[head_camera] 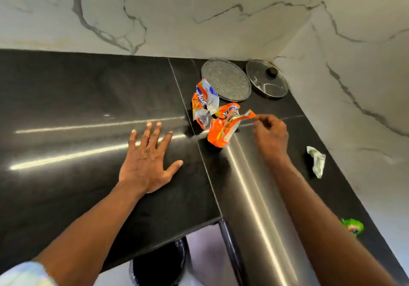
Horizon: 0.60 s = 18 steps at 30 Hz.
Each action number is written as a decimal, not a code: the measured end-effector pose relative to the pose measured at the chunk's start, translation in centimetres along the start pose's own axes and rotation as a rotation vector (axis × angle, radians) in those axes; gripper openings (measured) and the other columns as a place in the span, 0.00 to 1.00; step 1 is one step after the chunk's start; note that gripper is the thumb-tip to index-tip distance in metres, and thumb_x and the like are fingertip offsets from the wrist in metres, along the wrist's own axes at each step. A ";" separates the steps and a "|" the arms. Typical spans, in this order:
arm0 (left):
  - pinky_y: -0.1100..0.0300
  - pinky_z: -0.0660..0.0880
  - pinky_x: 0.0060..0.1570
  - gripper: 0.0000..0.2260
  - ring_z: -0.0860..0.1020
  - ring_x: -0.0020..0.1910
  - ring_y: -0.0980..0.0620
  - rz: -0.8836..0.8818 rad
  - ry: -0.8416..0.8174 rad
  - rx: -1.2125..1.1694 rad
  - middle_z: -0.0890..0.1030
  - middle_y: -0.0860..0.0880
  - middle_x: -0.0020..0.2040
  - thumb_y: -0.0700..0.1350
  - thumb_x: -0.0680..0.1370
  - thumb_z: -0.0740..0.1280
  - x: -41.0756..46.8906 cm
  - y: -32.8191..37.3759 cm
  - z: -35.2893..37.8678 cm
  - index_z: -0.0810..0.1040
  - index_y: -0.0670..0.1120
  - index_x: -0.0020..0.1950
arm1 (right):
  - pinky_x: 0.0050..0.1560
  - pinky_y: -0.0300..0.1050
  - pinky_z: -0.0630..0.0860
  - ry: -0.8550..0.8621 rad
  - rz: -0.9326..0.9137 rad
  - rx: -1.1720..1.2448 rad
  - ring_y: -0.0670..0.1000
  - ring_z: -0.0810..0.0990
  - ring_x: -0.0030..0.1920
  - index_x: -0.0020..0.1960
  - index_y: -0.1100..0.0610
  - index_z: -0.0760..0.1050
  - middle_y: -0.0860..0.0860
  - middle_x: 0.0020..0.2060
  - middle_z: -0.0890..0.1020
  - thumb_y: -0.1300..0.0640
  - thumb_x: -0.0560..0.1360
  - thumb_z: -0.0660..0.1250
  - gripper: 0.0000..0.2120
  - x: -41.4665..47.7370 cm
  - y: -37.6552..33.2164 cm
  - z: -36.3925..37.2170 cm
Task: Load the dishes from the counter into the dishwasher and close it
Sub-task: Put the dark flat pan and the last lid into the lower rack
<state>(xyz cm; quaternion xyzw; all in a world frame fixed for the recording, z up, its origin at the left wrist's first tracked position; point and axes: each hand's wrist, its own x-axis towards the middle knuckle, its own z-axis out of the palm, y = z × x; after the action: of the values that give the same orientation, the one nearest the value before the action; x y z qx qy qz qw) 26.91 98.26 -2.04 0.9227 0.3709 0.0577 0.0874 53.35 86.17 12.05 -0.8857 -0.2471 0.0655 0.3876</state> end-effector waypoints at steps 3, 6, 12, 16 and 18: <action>0.35 0.49 0.81 0.40 0.48 0.85 0.43 -0.009 0.009 0.009 0.53 0.45 0.86 0.76 0.78 0.46 0.4 0.1 0.3 0.57 0.54 0.85 | 0.53 0.50 0.81 -0.024 0.195 0.037 0.53 0.85 0.45 0.47 0.55 0.84 0.55 0.43 0.87 0.53 0.72 0.67 0.10 10.1 -0.5 3.9; 0.36 0.51 0.81 0.40 0.48 0.85 0.44 -0.014 0.033 0.014 0.54 0.46 0.86 0.75 0.78 0.48 0.3 0.1 0.4 0.59 0.54 0.84 | 0.58 0.58 0.81 -0.099 0.369 0.004 0.58 0.80 0.46 0.55 0.62 0.77 0.58 0.47 0.81 0.51 0.68 0.66 0.20 17.0 -0.3 7.3; 0.37 0.50 0.81 0.40 0.47 0.85 0.46 -0.038 0.032 0.007 0.53 0.47 0.86 0.75 0.78 0.49 0.5 0.0 0.4 0.57 0.55 0.85 | 0.35 0.46 0.76 -0.308 0.506 -0.175 0.56 0.79 0.41 0.68 0.63 0.70 0.58 0.48 0.79 0.49 0.75 0.68 0.27 21.6 0.6 10.8; 0.38 0.50 0.82 0.39 0.45 0.85 0.46 -0.045 0.002 0.008 0.50 0.48 0.86 0.75 0.79 0.50 0.5 0.3 0.0 0.56 0.55 0.85 | 0.35 0.42 0.74 -0.339 0.509 -0.187 0.52 0.78 0.33 0.54 0.61 0.75 0.54 0.36 0.78 0.54 0.77 0.66 0.11 23.3 2.1 10.6; 0.38 0.49 0.82 0.39 0.44 0.85 0.47 -0.054 -0.009 0.010 0.49 0.49 0.86 0.75 0.79 0.49 0.6 0.3 -0.1 0.55 0.56 0.85 | 0.25 0.37 0.70 -0.370 0.583 0.027 0.47 0.72 0.22 0.44 0.57 0.72 0.51 0.25 0.75 0.55 0.77 0.63 0.06 23.5 2.6 9.9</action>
<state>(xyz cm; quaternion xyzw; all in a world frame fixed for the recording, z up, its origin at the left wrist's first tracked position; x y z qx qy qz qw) 27.49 98.46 -1.83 0.9130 0.3958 0.0495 0.0858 71.72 102.58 5.14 -0.8870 -0.0488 0.3360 0.3129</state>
